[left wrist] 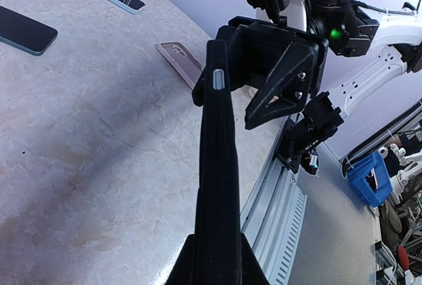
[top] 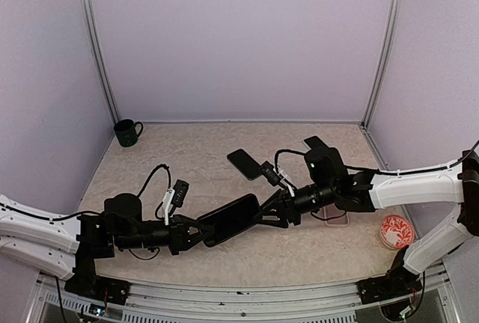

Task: Put the phone into the phone case
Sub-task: Press the corner of the phone case at the bottom right corner of the phone case.

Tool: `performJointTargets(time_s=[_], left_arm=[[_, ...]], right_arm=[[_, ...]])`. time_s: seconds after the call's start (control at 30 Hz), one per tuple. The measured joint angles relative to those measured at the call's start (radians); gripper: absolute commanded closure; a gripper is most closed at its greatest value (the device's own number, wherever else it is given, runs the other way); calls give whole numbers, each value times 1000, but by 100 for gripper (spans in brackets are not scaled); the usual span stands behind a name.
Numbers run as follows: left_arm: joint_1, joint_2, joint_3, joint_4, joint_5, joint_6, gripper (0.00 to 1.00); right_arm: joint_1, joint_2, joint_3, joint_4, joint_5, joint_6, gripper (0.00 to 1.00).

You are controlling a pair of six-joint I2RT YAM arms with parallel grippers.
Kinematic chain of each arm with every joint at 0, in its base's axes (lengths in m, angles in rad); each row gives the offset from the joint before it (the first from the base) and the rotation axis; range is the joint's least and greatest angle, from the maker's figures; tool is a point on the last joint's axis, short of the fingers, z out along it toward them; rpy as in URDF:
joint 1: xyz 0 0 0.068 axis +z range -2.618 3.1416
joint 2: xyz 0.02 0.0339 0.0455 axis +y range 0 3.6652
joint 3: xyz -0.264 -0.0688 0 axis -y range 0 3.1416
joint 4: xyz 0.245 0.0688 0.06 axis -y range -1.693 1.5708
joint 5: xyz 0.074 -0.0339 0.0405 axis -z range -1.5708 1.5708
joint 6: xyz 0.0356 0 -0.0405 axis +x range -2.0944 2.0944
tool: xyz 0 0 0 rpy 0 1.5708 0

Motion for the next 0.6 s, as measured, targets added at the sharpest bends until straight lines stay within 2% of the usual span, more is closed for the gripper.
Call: performJointTargets(time_s=[0.17, 0.4, 0.43, 0.47, 0.6], left_arm=[[2, 0, 0, 1, 2, 0, 100], [2, -11, -14, -3, 11, 0, 100], [2, -14, -18, -4, 14, 0, 100], [2, -18, -20, -6, 16, -1, 100], [2, -40, -30, -15, 27, -1, 100]], right_arm=[[-2, 12, -3, 14, -22, 11, 78], [-8, 35, -8, 25, -56, 27, 86], [-8, 35, -9, 24, -66, 28, 90], [-8, 35, -10, 24, -73, 27, 99], [-16, 36, -13, 21, -123, 21, 100]])
